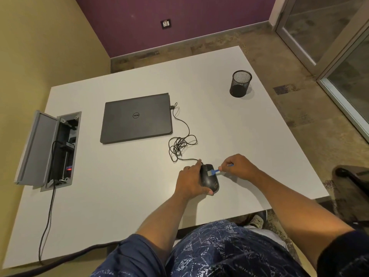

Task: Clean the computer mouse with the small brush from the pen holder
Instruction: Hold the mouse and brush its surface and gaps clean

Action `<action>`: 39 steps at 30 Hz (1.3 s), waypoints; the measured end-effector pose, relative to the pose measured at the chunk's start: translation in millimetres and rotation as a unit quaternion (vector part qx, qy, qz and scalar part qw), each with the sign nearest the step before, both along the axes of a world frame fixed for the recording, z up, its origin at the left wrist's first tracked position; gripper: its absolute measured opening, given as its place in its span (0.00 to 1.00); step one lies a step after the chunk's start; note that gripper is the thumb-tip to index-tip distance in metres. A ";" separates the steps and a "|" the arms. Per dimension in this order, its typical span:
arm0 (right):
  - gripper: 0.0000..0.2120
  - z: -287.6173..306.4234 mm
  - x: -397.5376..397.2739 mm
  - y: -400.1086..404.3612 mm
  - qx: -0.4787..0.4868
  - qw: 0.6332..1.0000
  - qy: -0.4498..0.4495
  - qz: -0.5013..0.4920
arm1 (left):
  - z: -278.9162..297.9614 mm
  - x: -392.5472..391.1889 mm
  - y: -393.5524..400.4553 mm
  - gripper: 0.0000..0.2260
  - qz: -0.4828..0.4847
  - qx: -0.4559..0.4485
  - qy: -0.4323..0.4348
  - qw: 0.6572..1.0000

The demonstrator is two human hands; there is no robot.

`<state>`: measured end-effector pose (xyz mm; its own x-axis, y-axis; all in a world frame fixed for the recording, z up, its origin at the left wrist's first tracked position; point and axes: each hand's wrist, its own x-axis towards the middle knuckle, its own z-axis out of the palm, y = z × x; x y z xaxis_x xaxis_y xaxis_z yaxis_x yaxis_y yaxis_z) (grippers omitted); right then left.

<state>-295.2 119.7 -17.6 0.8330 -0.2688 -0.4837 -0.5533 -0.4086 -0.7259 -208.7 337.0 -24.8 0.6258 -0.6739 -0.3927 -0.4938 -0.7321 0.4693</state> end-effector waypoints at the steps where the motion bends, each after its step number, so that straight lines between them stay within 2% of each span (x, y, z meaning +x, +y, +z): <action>1: 0.08 0.6 -1.0 1.0 0.011 0.999 0.016 0.028 | -0.1 -0.2 0.2 0.60 0.000 0.000 -0.001 1.000; 3: 0.08 0.3 -2.2 3.2 0.012 0.999 0.030 0.044 | -0.3 -0.5 0.2 0.60 0.001 -0.002 0.000 1.000; 6: 0.10 -2.3 0.6 4.5 -0.037 0.999 -0.003 -0.024 | -1.0 -0.7 0.5 0.59 0.004 -0.004 0.003 1.000; 9: 0.11 -6.0 3.9 3.8 -0.087 0.994 0.010 -0.073 | -1.0 -1.8 0.9 0.62 0.009 -0.005 0.006 1.000; 12: 0.11 -7.9 7.9 3.5 -0.094 0.989 0.006 -0.110 | -0.6 -2.5 1.2 0.63 0.019 -0.007 0.012 1.000; 16: 0.10 1.3 16.4 10.2 -0.043 0.997 -0.027 -0.052 | -0.2 -3.0 1.9 0.64 0.027 -0.010 0.018 0.999; 19: 0.09 8.2 23.2 15.8 -0.038 0.999 -0.031 -0.018 | -0.7 -4.1 1.9 0.64 0.029 -0.004 0.015 0.999; 22: 0.08 12.4 34.0 20.1 -0.079 0.996 -0.012 0.030 | -1.0 -4.3 2.2 0.65 0.032 -0.003 0.013 0.999; 26: 0.09 18.2 49.8 22.8 -0.179 0.982 0.005 0.066 | -0.8 -4.3 2.3 0.65 0.032 -0.004 0.007 0.999; 31: 0.07 21.9 59.8 21.9 -0.161 0.978 0.025 0.133 | -0.1 -4.1 2.1 0.65 0.033 -0.010 0.009 0.999; 36: 0.09 23.4 65.5 22.3 -0.209 0.968 0.021 0.136 | 0.4 -4.8 2.5 0.66 0.036 -0.011 0.008 0.999; 39: 0.06 26.6 67.9 21.5 -0.185 0.967 0.026 0.171 | 1.2 -4.4 2.6 0.65 0.034 -0.011 0.008 0.999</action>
